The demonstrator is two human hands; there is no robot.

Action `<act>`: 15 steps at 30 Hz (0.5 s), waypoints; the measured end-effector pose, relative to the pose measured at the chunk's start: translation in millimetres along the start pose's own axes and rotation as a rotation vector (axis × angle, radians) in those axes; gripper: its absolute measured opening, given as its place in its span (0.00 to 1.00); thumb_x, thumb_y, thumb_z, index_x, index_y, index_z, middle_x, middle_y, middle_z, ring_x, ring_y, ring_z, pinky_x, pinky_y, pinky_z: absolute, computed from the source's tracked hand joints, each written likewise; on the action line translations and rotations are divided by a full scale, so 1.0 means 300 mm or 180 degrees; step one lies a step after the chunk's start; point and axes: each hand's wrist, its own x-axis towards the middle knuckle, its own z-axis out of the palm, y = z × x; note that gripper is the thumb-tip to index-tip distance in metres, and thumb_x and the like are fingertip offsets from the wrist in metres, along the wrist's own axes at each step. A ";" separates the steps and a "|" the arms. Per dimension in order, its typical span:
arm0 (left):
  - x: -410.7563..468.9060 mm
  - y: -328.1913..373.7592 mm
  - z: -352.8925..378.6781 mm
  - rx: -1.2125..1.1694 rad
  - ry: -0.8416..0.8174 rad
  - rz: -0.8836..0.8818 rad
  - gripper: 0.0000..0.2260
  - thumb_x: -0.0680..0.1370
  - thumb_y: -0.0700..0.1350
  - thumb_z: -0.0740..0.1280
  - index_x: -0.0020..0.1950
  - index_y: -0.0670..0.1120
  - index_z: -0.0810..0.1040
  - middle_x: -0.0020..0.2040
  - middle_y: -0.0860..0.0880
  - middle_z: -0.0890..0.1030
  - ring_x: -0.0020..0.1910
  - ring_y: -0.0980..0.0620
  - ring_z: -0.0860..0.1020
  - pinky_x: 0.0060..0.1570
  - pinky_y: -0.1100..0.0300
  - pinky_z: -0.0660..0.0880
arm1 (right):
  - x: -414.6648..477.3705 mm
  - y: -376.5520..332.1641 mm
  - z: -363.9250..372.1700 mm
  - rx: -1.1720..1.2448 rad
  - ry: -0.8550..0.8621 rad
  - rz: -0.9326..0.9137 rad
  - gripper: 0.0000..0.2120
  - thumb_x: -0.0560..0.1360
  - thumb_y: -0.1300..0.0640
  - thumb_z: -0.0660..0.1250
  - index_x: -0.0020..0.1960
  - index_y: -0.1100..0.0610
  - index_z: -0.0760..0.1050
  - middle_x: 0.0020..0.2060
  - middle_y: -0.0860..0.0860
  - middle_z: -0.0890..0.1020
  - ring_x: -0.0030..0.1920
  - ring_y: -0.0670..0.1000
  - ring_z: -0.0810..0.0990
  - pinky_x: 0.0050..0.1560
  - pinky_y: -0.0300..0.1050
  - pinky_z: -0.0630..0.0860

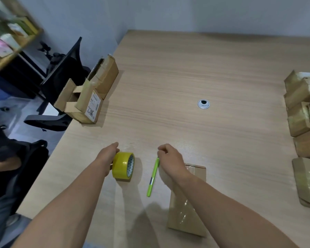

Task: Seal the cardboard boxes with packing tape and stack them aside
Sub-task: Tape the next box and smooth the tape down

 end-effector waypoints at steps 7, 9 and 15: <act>0.052 -0.045 -0.008 -0.0118 -0.0082 -0.0056 0.12 0.82 0.49 0.65 0.59 0.42 0.79 0.46 0.43 0.79 0.42 0.45 0.77 0.42 0.55 0.74 | 0.093 -0.034 0.238 0.0630 -0.0740 0.0923 0.13 0.82 0.52 0.58 0.39 0.51 0.67 0.35 0.49 0.70 0.34 0.49 0.68 0.37 0.44 0.68; 0.058 -0.039 -0.002 -0.0142 -0.0196 -0.0145 0.08 0.82 0.48 0.65 0.49 0.44 0.78 0.42 0.43 0.77 0.38 0.45 0.76 0.41 0.56 0.72 | 0.107 -0.049 0.275 0.0822 -0.0824 0.1126 0.13 0.83 0.52 0.57 0.40 0.53 0.67 0.32 0.50 0.66 0.30 0.48 0.64 0.31 0.41 0.63; 0.082 -0.009 0.010 -0.0088 -0.0433 -0.0343 0.09 0.80 0.45 0.66 0.41 0.44 0.73 0.36 0.44 0.73 0.34 0.46 0.73 0.34 0.58 0.70 | 0.141 -0.062 0.327 0.1272 -0.0846 0.1427 0.06 0.79 0.55 0.62 0.56 0.49 0.70 0.46 0.50 0.71 0.44 0.50 0.73 0.35 0.42 0.73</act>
